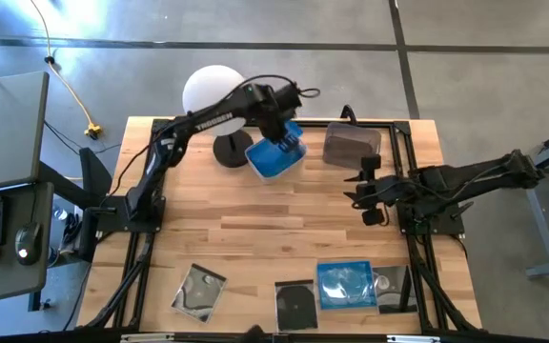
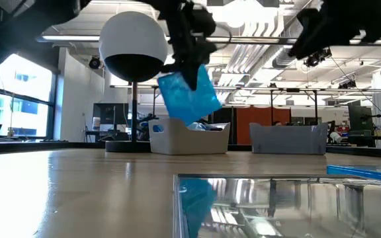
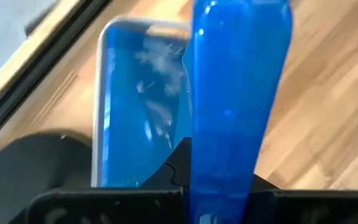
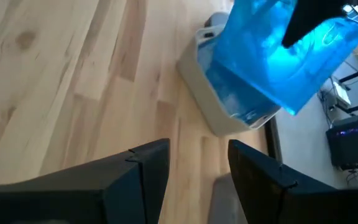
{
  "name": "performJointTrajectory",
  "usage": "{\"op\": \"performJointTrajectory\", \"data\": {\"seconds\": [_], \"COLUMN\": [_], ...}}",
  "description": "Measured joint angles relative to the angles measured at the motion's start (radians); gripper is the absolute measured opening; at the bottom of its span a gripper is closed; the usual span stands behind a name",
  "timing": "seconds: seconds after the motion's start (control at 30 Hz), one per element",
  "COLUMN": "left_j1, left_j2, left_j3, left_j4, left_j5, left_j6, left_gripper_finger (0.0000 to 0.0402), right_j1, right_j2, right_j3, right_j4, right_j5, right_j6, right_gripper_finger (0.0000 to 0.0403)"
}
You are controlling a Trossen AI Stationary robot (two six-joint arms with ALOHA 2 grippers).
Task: Pick & place jewel cases by type
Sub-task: Put the left blue CD case into the gray bin, then put the blue CD case into the gray bin
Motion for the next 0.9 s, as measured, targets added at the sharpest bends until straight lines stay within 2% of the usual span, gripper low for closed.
{"op": "performJointTrajectory", "data": {"seconds": [0.23,0.43,0.63,0.77,0.9], "left_j1": [0.011,-0.012,-0.032,-0.041,-0.046], "left_j2": [0.02,0.026,0.034,0.034,0.028], "left_j3": [0.001,0.001,0.0,0.008,0.024], "left_j4": [-0.013,-0.019,-0.032,-0.052,-0.069], "left_j5": [0.086,0.073,-0.056,-0.152,-0.153], "left_j6": [0.14,0.175,0.129,0.123,0.123], "left_gripper_finger": [0.0011,0.0062,0.0115,0.0122,0.0123], "right_j1": [0.0,0.0,0.0,0.001,0.001], "right_j2": [0.0,0.0,0.0,0.0,0.0], "right_j3": [-0.069,-0.077,-0.077,-0.077,-0.077], "right_j4": [0.044,0.125,0.134,0.135,0.136], "right_j5": [0.005,-0.001,-0.051,-0.059,-0.059], "right_j6": [0.035,0.032,0.037,0.037,0.037], "right_gripper_finger": [0.0158,0.0158,0.0158,0.0158,0.0158]}}
